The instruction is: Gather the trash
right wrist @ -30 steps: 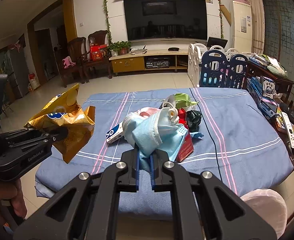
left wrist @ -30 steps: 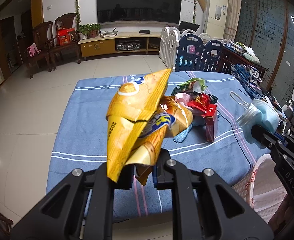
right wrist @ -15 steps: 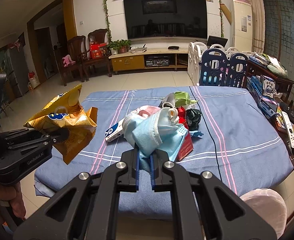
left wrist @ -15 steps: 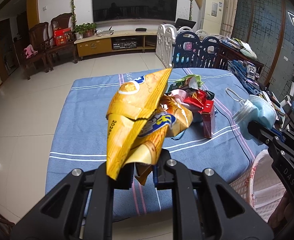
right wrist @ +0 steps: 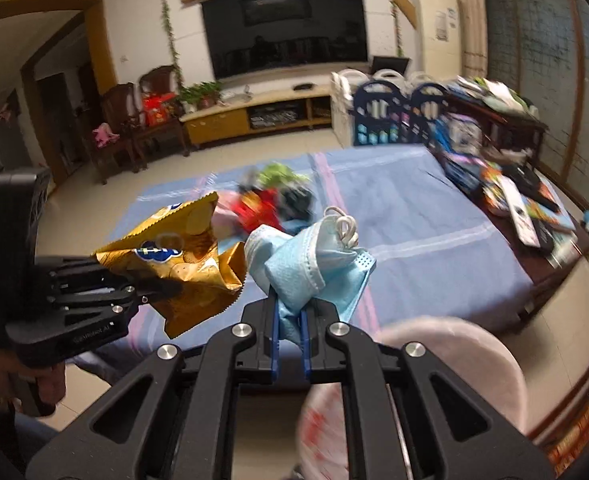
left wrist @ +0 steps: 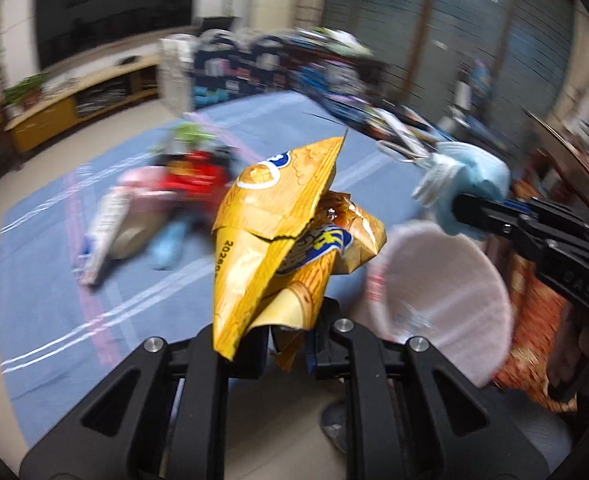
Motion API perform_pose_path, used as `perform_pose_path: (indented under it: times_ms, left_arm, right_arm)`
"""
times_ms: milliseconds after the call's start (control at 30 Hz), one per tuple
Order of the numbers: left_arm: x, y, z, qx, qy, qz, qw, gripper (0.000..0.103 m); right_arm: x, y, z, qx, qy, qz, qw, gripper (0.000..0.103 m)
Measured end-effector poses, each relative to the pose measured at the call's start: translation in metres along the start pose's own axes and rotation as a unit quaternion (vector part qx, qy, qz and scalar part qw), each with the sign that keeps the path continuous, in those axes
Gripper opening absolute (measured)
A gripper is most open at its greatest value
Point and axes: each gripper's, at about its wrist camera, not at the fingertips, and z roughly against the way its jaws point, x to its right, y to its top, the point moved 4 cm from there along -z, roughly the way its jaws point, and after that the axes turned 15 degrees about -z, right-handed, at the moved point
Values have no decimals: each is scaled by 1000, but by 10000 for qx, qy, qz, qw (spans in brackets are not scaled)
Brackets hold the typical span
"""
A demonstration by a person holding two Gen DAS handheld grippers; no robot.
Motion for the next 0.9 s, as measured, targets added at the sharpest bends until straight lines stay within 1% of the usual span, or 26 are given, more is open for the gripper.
perform_pose_path:
  times_ms: [33,100,167,200,233,267,300,333,367,400,433,500,567,633,700,733,767,800,833,900]
  left_arm:
    - [22,5,-10,-67,-325,-232,9992,15]
    - [57,10,-27,-143,-772,-586,9952,15]
    - [88,14,-45,-230,-1078,-848,9903,16]
    - [102,16,-55,-298,-1215,-922,9879,16]
    - [114,17,-64,-353,-1314,-990,9857,19]
    - [127,17,-73,-390,-1349,-1077,9842,31]
    - [135,17,-80,-398,-1258,-1135,9847,42]
    - [135,16,-80,-389,-1183,-1153,9855,62]
    - [136,18,-81,-335,-1022,-1184,9871,70]
    - [133,19,-77,-228,-809,-1185,9894,80]
    - [133,20,-75,-159,-720,-1167,9904,82]
    - [120,22,-61,-3,-583,-1058,9927,84]
    - [92,24,-39,244,-220,-750,9966,89]
    - [57,27,-18,420,147,-309,9985,91]
    - [19,21,5,592,628,341,9957,95]
    - [3,15,15,639,872,641,9921,96]
    - [-15,8,25,649,1199,986,9857,97]
    - [-37,-3,36,611,1589,1398,9754,97]
    - [-53,-12,44,559,1825,1698,9668,97]
    - [-77,-28,57,544,2160,2151,9509,97]
  right_arm:
    - [20,-9,10,-59,-176,-63,9998,9]
    - [46,-20,23,-79,-466,-128,9988,9]
    - [69,-29,34,-139,-746,-197,9969,9]
    - [76,-33,35,-180,-815,-247,9962,9]
    - [87,-36,38,-246,-890,-362,9951,10]
    - [93,-37,40,-256,-944,-447,9942,15]
    - [100,-37,42,-251,-1051,-528,9927,28]
    - [105,-35,45,-189,-1187,-604,9909,40]
    - [109,-33,47,-107,-1271,-659,9896,65]
    - [112,-29,53,84,-1357,-737,9880,79]
    - [113,-25,59,286,-1371,-799,9869,82]
    - [110,-16,63,472,-1281,-864,9869,83]
    - [105,-8,63,617,-1178,-961,9864,83]
    - [90,1,58,721,-971,-1062,9870,83]
    - [70,6,49,730,-801,-983,9892,86]
    - [57,9,43,713,-706,-904,9908,86]
    - [40,11,34,699,-581,-812,9926,86]
    - [24,13,27,683,-449,-750,9938,86]
    - [4,16,17,653,-246,-680,9952,86]
    - [-28,22,1,649,4,-561,9963,86]
